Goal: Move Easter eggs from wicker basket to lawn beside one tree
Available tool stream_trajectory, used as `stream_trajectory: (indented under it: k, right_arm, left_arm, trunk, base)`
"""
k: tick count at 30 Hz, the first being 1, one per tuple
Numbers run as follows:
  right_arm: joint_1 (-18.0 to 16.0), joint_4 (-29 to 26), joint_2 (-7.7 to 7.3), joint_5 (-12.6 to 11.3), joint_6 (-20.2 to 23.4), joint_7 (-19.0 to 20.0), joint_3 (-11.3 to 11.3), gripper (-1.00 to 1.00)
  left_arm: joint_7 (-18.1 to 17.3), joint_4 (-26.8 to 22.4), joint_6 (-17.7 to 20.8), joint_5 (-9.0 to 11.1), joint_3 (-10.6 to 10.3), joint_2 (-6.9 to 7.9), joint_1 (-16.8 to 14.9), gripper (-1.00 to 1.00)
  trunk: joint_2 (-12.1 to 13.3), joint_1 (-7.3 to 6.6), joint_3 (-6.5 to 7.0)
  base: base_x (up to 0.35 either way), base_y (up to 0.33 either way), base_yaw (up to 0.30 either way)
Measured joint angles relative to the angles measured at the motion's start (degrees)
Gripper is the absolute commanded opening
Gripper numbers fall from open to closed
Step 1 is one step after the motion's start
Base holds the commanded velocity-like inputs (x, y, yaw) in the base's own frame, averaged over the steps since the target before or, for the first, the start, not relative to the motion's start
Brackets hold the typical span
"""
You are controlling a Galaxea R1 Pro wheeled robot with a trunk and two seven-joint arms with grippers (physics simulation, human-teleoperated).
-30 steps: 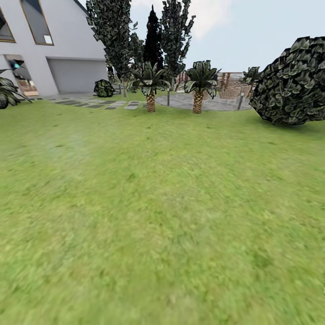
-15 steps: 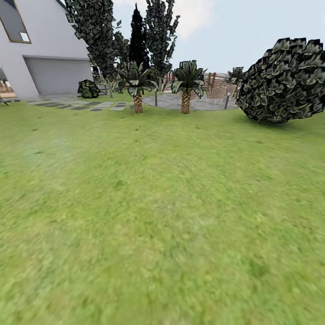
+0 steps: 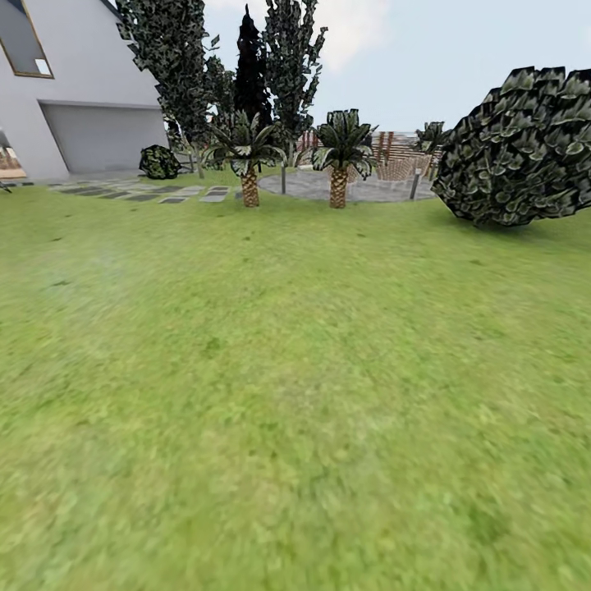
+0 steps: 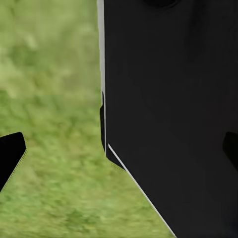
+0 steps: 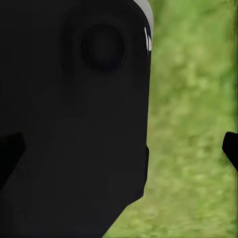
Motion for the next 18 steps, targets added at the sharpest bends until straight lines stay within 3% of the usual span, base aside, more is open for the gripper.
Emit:
stream_trajectory:
  k: [18]
  right_arm:
    - [0.00, 0.00, 0.00, 0.00, -0.02, 0.00, 0.01, 1.00]
  left_arm:
    - [-0.08, 0.08, -0.08, 0.00, 0.06, 0.00, 0.00, 1.00]
  trunk:
    - [0.00, 0.00, 0.00]
  base:
    - [0.343, 0.000, 0.000]
